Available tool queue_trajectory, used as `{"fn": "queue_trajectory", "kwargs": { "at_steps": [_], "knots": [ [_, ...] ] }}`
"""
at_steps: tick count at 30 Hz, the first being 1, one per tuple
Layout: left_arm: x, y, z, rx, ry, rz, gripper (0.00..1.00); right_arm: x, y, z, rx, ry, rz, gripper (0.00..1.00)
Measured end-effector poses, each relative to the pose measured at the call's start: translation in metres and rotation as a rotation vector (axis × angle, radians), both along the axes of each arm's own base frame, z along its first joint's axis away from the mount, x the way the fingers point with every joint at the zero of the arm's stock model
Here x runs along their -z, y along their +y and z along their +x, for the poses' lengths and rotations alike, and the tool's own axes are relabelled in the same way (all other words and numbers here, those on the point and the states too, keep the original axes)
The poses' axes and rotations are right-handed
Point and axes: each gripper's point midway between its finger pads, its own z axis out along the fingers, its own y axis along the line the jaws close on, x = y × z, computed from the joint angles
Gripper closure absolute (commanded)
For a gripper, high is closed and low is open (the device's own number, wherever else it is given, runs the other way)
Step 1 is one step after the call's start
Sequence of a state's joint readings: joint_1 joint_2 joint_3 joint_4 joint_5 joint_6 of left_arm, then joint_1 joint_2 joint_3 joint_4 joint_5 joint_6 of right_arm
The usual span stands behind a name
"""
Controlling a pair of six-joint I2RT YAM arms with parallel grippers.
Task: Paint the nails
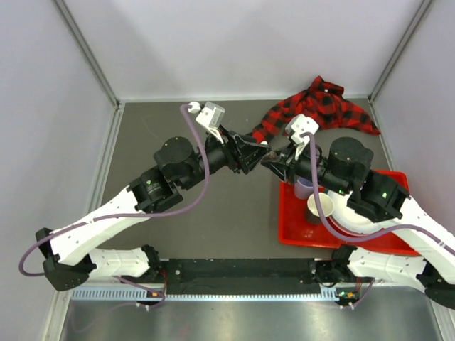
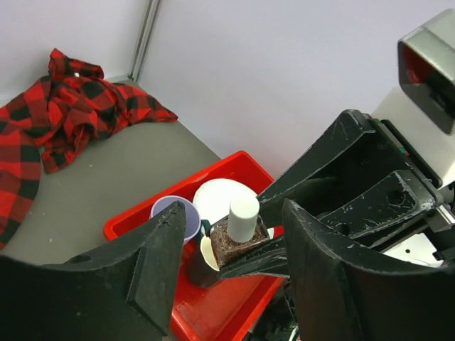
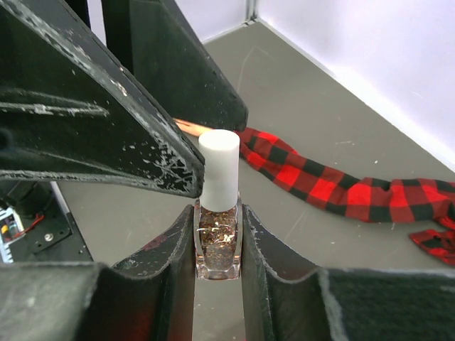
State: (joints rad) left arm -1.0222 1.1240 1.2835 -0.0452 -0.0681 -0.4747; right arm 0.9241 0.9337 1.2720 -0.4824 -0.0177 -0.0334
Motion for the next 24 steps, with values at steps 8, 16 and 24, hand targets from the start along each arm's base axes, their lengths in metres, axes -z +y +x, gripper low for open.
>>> {"fn": "queue_trajectory", "kwargs": {
  "at_steps": [8,16,24],
  "knots": [
    [0.001,-0.008,0.002,0.003,0.007,-0.010,0.54,0.000,-0.003,0.003,0.020,-0.011,-0.007,1.00],
    [0.013,-0.026,0.001,0.055,0.026,0.008,1.00,0.000,-0.005,0.002,0.024,-0.007,-0.006,1.00],
    [-0.001,-0.035,-0.030,0.276,-0.091,-0.008,1.00,-0.014,-0.007,-0.028,-0.094,0.007,0.062,1.00]
  ]
}}
